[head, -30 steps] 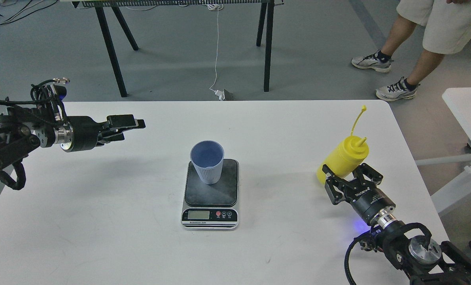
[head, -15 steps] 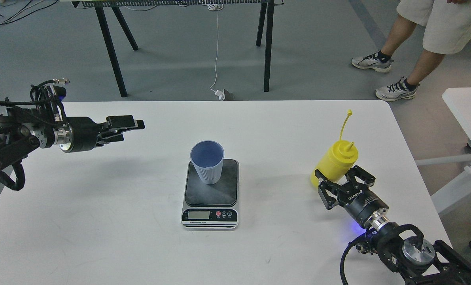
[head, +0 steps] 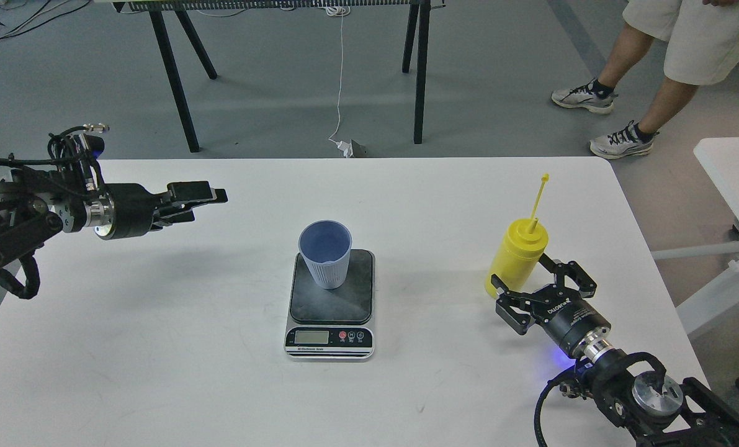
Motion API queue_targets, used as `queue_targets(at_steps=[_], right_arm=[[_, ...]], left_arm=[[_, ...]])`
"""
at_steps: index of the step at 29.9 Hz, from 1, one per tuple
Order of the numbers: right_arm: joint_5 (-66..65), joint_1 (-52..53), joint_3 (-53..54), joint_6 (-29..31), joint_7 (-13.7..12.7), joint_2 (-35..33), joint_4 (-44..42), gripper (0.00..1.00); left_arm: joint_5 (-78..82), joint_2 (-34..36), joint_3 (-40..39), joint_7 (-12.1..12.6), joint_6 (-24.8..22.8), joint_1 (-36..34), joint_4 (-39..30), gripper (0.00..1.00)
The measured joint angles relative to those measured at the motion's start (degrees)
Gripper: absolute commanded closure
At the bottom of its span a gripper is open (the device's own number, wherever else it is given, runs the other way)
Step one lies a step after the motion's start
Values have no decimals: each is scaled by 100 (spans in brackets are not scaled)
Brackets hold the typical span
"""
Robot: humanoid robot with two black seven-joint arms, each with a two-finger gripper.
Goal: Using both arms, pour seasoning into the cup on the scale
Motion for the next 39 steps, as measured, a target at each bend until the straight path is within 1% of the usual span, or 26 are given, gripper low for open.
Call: queue_targets(at_steps=[9, 14, 19, 24, 28, 32, 36, 39], right_arm=[[14, -240, -21, 0, -21, -35, 158, 2], [6, -620, 42, 0, -14, -150, 727, 2], [0, -1042, 115, 0, 11, -504, 1363, 2], [-1, -1442, 326, -27, 35, -1092, 1934, 2], [0, -1526, 598, -27, 175, -1666, 2221, 2], [-1, -1237, 825, -27, 256, -2149, 2264, 2], [-43, -423, 723, -86, 268, -2527, 2101, 1], [-71, 222, 424, -129, 268, -2607, 1841, 1]], left_arm=[[0, 5, 15, 0, 0, 0, 0, 1], [4, 4, 18, 0, 0, 0, -5, 1], [4, -3, 10, 0, 0, -1, -8, 1], [-44, -9, -39, 0, 0, -4, -11, 1], [-86, 45, -60, 0, 0, -9, -73, 1], [-432, 86, -104, 0, 0, -12, -85, 1], [-972, 159, -190, 0, 0, -35, -85, 1], [-1315, 287, -477, 1, 0, -61, -77, 1]])
